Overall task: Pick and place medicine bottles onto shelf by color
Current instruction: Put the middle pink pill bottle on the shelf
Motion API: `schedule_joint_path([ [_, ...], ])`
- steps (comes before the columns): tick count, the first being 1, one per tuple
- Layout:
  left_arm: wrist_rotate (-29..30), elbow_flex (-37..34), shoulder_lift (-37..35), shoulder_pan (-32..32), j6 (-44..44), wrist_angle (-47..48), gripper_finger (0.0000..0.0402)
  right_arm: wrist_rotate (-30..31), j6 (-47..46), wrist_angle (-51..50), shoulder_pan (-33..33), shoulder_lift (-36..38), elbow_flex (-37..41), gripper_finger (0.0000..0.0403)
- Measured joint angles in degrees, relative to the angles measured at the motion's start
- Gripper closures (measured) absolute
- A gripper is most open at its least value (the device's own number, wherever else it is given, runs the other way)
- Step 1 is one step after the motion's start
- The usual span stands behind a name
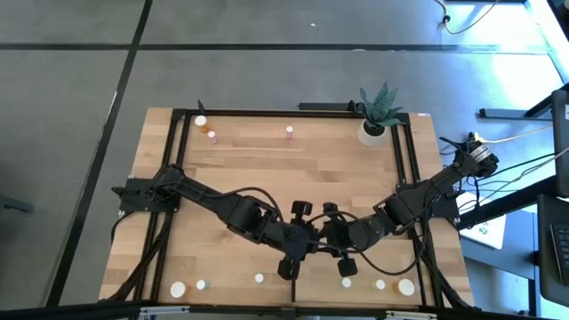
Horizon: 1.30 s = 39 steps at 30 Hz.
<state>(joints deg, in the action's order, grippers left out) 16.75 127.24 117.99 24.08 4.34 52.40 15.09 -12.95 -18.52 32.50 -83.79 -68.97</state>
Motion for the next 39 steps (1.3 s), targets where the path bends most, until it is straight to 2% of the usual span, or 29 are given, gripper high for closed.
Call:
schedule_joint_path([
  [8, -0.2, 0.0, 0.0, 0.0, -2.0, -0.2, 0.029, 0.2, 0.2, 0.0, 0.0, 0.0, 0.0, 0.0291],
  [20, -0.3, 0.1, 0.0, -0.2, -3.5, -0.8, 0.0229, 0.5, 0.7, 0.0, -0.1, -0.2, 0.0, 0.0291],
  [29, -0.1, 0.0, -1.5, 0.4, -3.6, 0.5, 0.0225, 0.3, -1.0, -0.3, -0.1, -0.2, 0.0, 0.0291],
  [36, 2.6, 0.0, -4.1, 0.4, -2.7, 4.6, 0.0225, -0.3, -0.7, -2.9, -0.1, -0.1, 0.0, 0.0291],
  [39, 2.5, 0.1, -4.8, 0.6, -1.1, 5.5, 0.0225, -2.8, 0.7, -2.7, -0.1, 0.0, 0.0, 0.0291],
])
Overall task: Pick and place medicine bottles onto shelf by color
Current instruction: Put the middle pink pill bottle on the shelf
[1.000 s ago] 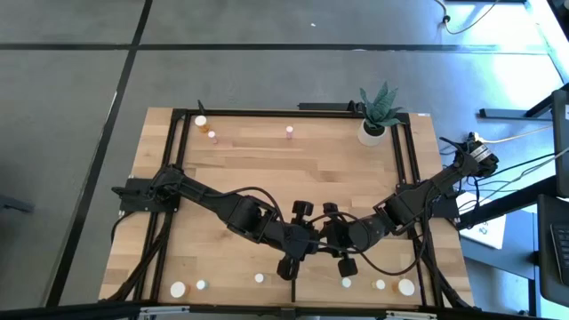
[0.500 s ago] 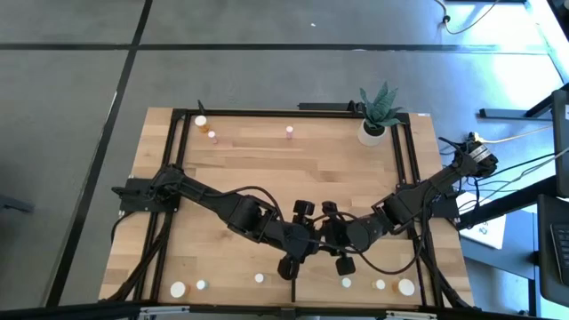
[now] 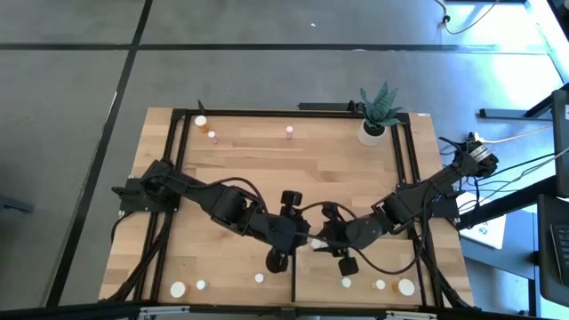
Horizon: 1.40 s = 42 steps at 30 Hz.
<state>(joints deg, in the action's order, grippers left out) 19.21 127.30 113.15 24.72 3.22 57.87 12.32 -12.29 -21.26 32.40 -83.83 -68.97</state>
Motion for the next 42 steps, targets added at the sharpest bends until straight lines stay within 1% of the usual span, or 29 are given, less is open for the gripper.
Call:
schedule_joint_path([
  [7, -0.1, 0.0, -0.7, 1.6, 1.1, 0.9, 0.0225, -4.0, 4.0, 1.1, 0.0, 0.0, 0.0, 0.0291],
  [10, -0.2, 0.0, -0.7, 2.5, 1.2, 1.4, 0.0225, -8.0, 5.3, 2.3, -0.3, 0.0, 0.0, 0.0291],
  [13, -0.3, 0.0, -0.7, 3.2, 2.2, 2.2, 0.0225, -10.7, 6.6, 3.0, -0.4, -0.1, 0.0, 0.0291],
  [15, -0.2, 0.0, -0.7, 3.7, 3.2, 2.8, 0.0225, -11.5, 7.7, 3.6, -0.3, -0.7, 0.0, 0.0291],
  [21, -0.2, 0.0, -0.7, 5.1, 5.3, 3.8, 0.0225, -17.9, 10.9, 7.1, -0.3, -3.5, 0.0, 0.0291],
  [25, -0.2, 0.0, -0.7, 5.8, 5.5, 3.8, 0.0225, -20.1, 11.5, 7.1, -0.6, -5.1, 0.0, 0.0291],
  [29, -0.2, 0.0, -0.7, 6.4, 5.8, 3.8, 0.0225, -20.9, 12.8, 6.5, -1.4, -6.2, 0.1, 0.0291],
  [32, -0.2, 0.0, -0.7, 6.8, 5.9, 3.8, 0.0225, -21.3, 13.9, 8.8, -2.2, -5.9, 2.5, 0.0291],
  [34, -0.2, 0.0, -0.7, 7.0, 5.9, 3.8, 0.0225, -22.6, 13.5, 12.1, -3.1, -5.2, 5.8, 0.0291],
  [40, -0.2, 0.0, -0.7, 7.0, 5.9, 3.9, 0.0225, -30.1, 9.9, 31.3, -6.2, -3.3, 17.0, 0.0291],
  [42, -0.2, 0.0, -0.7, 6.8, 5.9, 3.9, 0.0225, -31.4, 10.1, 34.2, -6.9, -3.6, 19.4, 0.0291],
])
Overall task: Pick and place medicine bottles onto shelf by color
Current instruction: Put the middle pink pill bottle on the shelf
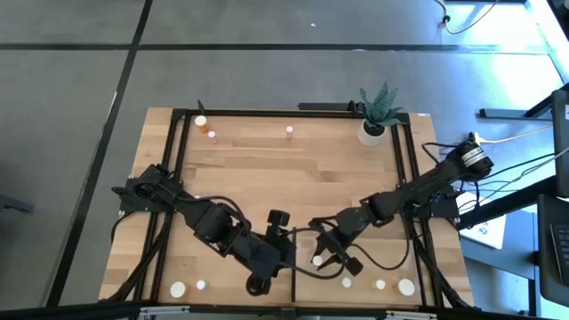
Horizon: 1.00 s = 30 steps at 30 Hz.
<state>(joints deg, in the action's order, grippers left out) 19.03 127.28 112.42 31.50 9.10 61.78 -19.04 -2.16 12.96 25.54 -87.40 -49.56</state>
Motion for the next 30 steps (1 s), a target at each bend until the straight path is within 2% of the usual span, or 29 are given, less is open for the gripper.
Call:
schedule_joint_path([
  [4, 0.0, 0.0, 0.0, -0.2, 0.0, 0.1, 0.0225, -0.8, 4.1, 0.4, -0.8, -0.5, 2.7, 0.0291],
  [13, 0.0, 0.0, 0.0, -1.3, 0.0, 0.1, 0.0225, -9.6, 13.1, 1.3, -2.8, -1.4, 3.3, 0.0291],
  [25, 0.0, 0.0, 0.0, -2.0, -0.1, 0.2, 0.0225, -11.3, 14.8, 4.3, -3.3, -7.0, 3.3, 0.0291],
  [30, 0.0, 0.0, 0.0, -2.0, -0.2, 0.2, 0.0225, -14.1, 15.9, 6.8, -3.3, -8.8, 3.3, 0.0291],
])
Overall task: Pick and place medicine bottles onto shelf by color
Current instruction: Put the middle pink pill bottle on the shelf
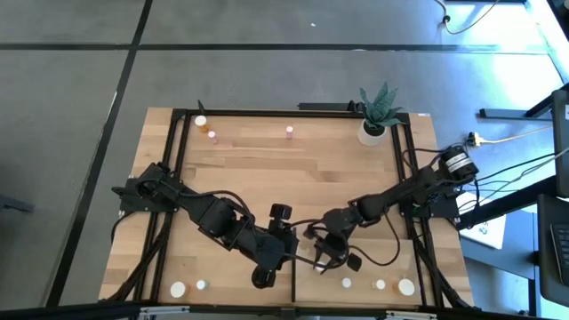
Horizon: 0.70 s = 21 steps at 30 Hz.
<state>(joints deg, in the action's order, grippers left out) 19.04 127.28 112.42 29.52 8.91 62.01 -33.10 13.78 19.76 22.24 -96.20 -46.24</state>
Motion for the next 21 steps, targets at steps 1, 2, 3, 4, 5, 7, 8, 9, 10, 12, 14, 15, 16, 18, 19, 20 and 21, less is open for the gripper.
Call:
schedule_joint_path([
  [1, 0.0, 0.0, 0.0, 0.0, 0.0, 0.0, 0.0225, -0.1, 0.5, -0.2, 0.0, -0.2, 0.0, 0.0291],
  [2, 0.0, 0.0, 0.0, 0.0, 0.0, 0.0, 0.0225, -0.1, 1.4, -0.2, 0.0, -0.6, 0.0, 0.0291],
  [3, 0.0, 0.0, 0.0, 0.0, 0.0, 0.0, 0.0225, -0.3, 1.8, -0.3, 0.0, -0.8, 0.0, 0.0291],
  [4, 0.0, 0.0, 0.0, 0.0, 0.0, 0.0, 0.0225, -0.8, 2.2, -0.2, 0.0, -1.1, 0.0, 0.0291],
  [5, 0.0, 0.0, 0.0, 0.0, 0.0, 0.0, 0.0225, -1.4, 2.9, -0.2, 0.0, -1.4, 0.0, 0.0291],
  [7, 0.0, 0.0, 0.0, 0.0, 0.0, 0.0, 0.0225, -1.6, 3.2, -0.2, 0.0, -2.0, 0.0, 0.0291],
  [8, 0.0, 0.0, 0.0, 0.0, 0.0, 0.0, 0.0225, -1.6, 3.2, -0.5, 0.0, -2.3, 0.0, 0.0291],
  [9, 0.0, 0.0, 0.0, 0.0, 0.0, 0.0, 0.0225, -1.6, 3.2, -0.4, 0.0, -2.4, 0.0, 0.0291],
  [10, 0.0, 0.0, 0.0, 0.0, 0.0, 0.0, 0.0225, -1.6, 3.3, -0.2, 0.0, -2.4, 0.0, 0.0291],
  [12, 0.0, 0.0, 0.0, -0.1, 0.0, 0.1, 0.0225, -1.6, 3.3, -0.2, 0.0, -2.4, 0.0, 0.0291],
  [14, 0.0, 0.0, 0.0, -0.3, 0.0, 0.1, 0.0225, -1.6, 3.4, -0.1, 0.0, -2.5, 0.0, 0.0291],
  [15, 0.0, 0.0, 0.0, -0.3, 0.0, 0.1, 0.0225, -1.6, 3.4, 0.1, 0.0, -2.5, 0.0, 0.0291],
  [16, 0.0, 0.0, 0.0, -0.4, 0.0, 0.1, 0.0225, -1.6, 3.6, 0.3, 0.0, -2.5, 0.0, 0.0291],
  [18, 0.0, 0.0, 0.0, -0.6, 0.0, 0.1, 0.0225, -1.6, 4.6, 0.4, 0.0, -2.5, 0.0, 0.0291],
  [19, 0.0, 0.0, 0.0, -0.7, 0.0, 0.1, 0.0225, -1.6, 4.8, 0.4, 0.0, -2.5, 0.0, 0.0291],
  [20, 0.0, 0.0, 0.0, -0.8, 0.0, 0.1, 0.0225, -1.6, 4.9, 0.5, 0.0, -2.6, 0.0, 0.0291],
  [21, 0.0, 0.0, 0.0, -0.9, 0.0, 0.1, 0.0225, -1.8, 4.8, 0.7, 0.0, -2.7, 0.0, 0.0291],
])
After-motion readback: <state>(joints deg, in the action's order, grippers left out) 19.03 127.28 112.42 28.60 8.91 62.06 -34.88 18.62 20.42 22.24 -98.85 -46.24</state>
